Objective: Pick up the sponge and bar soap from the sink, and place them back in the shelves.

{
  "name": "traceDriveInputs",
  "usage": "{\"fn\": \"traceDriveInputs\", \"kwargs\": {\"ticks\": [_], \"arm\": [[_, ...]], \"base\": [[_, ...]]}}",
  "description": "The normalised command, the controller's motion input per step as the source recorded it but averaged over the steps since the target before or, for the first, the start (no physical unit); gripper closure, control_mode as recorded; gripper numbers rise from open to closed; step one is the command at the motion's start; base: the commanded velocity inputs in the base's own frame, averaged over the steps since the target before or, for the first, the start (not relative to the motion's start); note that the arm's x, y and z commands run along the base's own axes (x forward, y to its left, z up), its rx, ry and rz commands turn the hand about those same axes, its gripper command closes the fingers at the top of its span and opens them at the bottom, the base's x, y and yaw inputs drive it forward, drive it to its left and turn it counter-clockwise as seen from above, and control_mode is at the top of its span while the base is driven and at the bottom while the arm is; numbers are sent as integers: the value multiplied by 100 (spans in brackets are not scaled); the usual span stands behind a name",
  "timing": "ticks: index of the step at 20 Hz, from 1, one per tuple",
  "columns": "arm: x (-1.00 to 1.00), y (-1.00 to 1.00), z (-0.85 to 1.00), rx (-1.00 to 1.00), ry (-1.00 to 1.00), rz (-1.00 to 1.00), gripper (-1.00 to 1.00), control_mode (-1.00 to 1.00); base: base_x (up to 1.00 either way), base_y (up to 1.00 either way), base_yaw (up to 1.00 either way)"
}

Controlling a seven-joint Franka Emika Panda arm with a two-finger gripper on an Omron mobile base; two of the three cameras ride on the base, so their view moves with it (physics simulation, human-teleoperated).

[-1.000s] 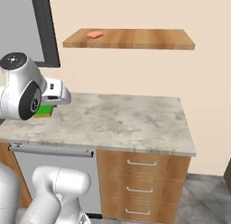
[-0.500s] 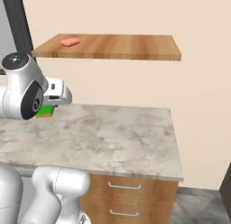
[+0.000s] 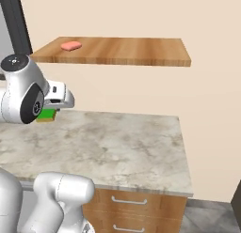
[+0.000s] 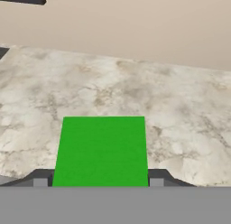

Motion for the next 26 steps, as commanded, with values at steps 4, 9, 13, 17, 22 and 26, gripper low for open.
{"fn": "traceDriveInputs", "kwargs": {"ticks": [4, 9, 13, 17, 22, 26], "arm": [[6, 0, 0, 0, 0, 0, 100, -100], [-1, 0, 37, 0, -1, 0, 100, -100], [-10, 0, 98, 0, 0, 0, 100, -100], [-19, 0, 100, 0, 0, 0, 100, -100], [-6, -6, 87, 0, 0, 0, 100, -100], [32, -24, 25, 0, 0, 0, 100, -100]], "base": [[32, 0, 0], [0, 0, 0], [0, 0, 0], [0, 0, 0], [0, 0, 0], [0, 0, 0]]}}
